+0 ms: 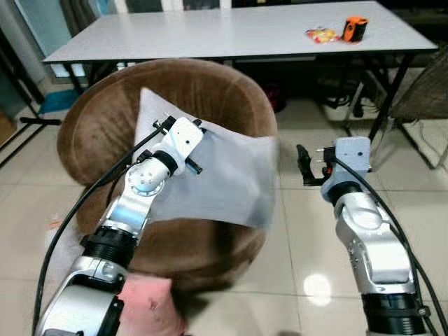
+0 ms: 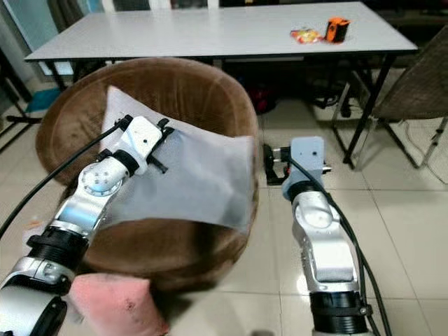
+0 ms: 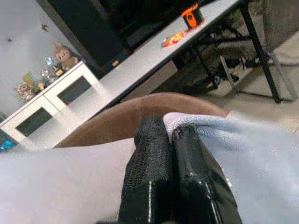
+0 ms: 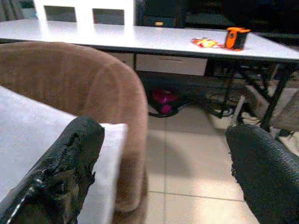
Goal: Move the pillow to the sofa from floor
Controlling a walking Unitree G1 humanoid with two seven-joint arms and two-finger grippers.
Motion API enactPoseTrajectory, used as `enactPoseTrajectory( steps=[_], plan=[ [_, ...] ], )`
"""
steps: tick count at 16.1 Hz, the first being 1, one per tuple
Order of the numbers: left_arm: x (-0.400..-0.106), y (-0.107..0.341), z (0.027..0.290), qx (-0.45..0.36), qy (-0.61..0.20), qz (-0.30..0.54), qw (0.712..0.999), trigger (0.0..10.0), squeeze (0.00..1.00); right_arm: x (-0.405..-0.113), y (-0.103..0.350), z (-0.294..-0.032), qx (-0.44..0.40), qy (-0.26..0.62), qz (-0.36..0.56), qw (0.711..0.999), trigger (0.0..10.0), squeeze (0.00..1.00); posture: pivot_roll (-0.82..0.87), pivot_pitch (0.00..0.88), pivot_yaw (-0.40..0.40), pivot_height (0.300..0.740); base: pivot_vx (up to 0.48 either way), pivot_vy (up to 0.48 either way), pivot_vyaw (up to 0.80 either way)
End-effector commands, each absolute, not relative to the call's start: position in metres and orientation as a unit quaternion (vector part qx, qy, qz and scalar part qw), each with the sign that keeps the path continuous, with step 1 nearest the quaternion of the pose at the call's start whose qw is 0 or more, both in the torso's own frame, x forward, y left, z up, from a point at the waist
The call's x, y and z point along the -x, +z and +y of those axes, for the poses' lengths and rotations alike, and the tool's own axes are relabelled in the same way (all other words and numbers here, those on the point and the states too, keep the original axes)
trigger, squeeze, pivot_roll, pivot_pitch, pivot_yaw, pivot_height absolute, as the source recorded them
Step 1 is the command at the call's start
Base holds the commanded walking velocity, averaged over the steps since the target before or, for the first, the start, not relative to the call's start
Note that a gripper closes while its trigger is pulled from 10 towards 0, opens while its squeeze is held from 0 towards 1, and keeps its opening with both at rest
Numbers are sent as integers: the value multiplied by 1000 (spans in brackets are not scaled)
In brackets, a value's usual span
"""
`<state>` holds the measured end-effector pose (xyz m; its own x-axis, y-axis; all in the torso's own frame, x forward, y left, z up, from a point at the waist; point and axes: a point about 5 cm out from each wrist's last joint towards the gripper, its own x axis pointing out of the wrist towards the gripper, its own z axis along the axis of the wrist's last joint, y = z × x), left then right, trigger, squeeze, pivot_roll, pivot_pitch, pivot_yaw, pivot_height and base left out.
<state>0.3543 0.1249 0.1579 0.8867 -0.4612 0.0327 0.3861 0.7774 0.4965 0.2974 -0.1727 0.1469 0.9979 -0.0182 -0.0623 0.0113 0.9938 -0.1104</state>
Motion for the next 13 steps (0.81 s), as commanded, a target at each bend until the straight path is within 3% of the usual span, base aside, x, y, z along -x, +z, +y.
enactPoseTrajectory(
  steps=[1,13],
  plan=[
    [-356,172,123,-245,-221,-108,938,10000,0,-299,148,-174,56,-9,30,998,10000,0,-120,0,63,740,352,0,0],
    [-357,173,126,-251,-217,-107,937,10000,0,-301,147,-174,58,-11,29,998,10000,0,-119,0,64,740,353,0,0]
  ],
)
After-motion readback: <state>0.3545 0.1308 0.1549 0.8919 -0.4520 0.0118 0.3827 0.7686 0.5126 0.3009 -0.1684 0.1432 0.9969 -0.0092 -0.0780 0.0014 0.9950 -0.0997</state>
